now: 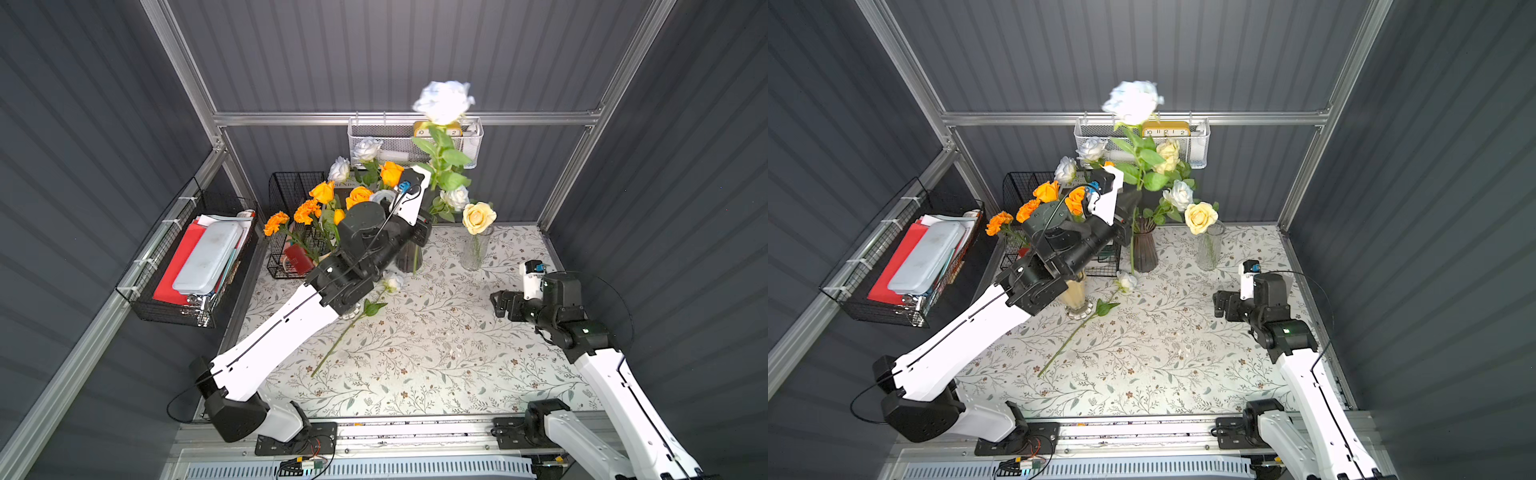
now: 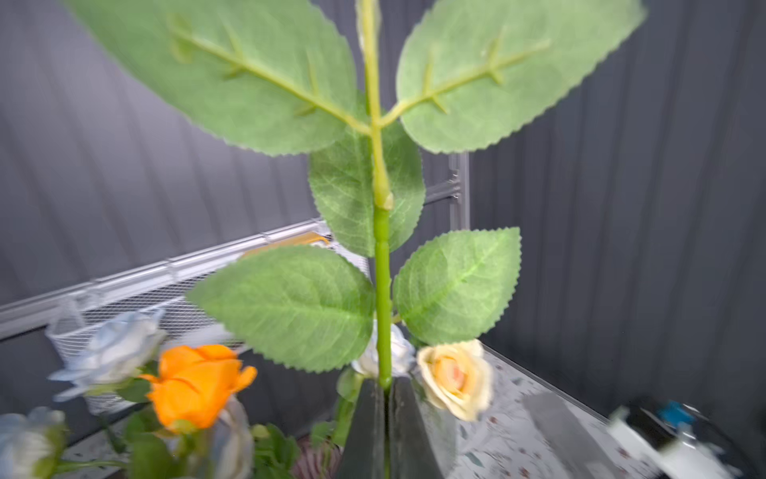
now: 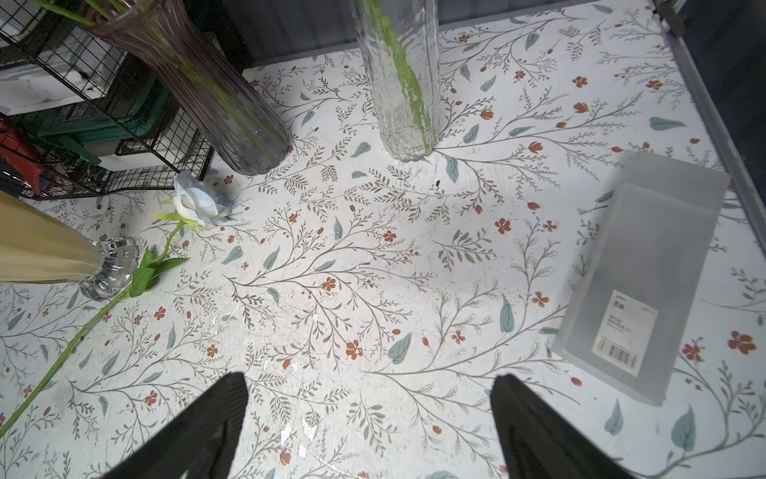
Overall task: Arrange the flowers in different vases according to their colors
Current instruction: Pick up the flower at the center of the board, then insert the flower into the vase.
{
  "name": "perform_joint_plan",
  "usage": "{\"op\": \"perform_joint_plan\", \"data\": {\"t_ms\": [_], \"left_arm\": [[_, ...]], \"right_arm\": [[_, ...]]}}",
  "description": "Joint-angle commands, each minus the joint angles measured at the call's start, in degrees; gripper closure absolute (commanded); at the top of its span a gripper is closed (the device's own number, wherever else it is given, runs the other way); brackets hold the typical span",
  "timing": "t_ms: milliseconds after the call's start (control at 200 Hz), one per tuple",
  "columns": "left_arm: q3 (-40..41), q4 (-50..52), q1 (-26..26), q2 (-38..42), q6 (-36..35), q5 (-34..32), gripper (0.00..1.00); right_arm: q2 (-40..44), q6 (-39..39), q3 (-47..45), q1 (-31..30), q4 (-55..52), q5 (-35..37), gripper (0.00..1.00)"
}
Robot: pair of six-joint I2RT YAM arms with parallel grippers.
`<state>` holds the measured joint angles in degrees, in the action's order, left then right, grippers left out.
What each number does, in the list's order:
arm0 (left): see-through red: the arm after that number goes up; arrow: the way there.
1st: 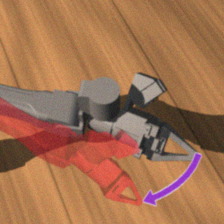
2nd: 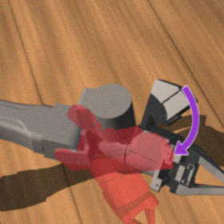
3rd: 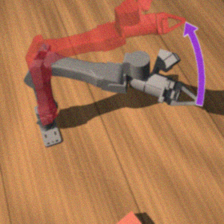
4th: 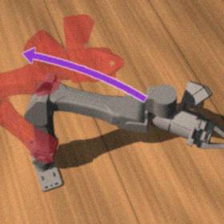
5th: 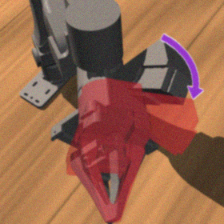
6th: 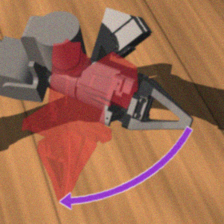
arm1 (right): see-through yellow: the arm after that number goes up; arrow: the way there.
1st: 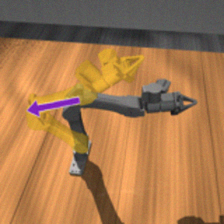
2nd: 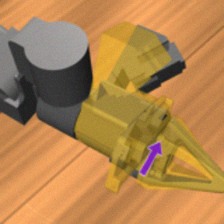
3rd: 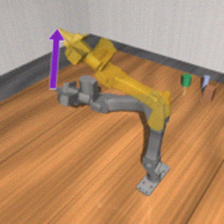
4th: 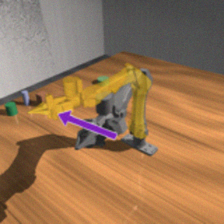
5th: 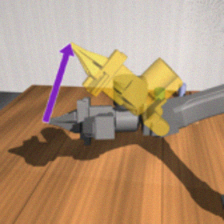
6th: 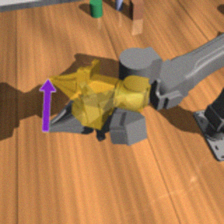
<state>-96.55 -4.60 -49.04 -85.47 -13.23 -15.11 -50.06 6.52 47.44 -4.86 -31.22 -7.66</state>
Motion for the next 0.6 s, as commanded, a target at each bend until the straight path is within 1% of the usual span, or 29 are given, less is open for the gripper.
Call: {"op": "perform_joint_plan", "data": {"t_ms": [0, 100, 260, 425, 550, 595], "left_arm": [[2.9, -20.1, 2.3, -4.6, -9.6, 1.5, 1.0], [1.8, -28.3, 4.6, -9.6, -12.1, 2.6, 1.0], [-2.1, -34.8, 7.9, -17.5, -11.5, 5.6, 1.0], [-2.7, -43.2, 10.9, -24.3, -11.6, 6.4, 1.0], [-5.1, -45.7, 12.3, -28.7, -12.2, 7.5, 1.0], [-5.8, -45.8, 12.8, -29.8, -11.1, 8.6, 1.0]], "right_arm": [[0.4, -0.6, -0.6, 0.2, 1.1, -0.9, 0.04], [0.5, -0.5, -0.9, 0.2, 1.2, -1.2, 0.04], [0.7, -0.5, -1.1, 0.1, 1.3, -1.7, 0.04], [1.6, -0.8, -0.9, 0.2, 1.0, -2.5, 0.03], [2.3, -0.9, -1.2, 0.2, 1.7, -3.3, 0.03], [2.4, -0.9, -1.4, 0.2, 2.1, -3.9, 0.03]]}}
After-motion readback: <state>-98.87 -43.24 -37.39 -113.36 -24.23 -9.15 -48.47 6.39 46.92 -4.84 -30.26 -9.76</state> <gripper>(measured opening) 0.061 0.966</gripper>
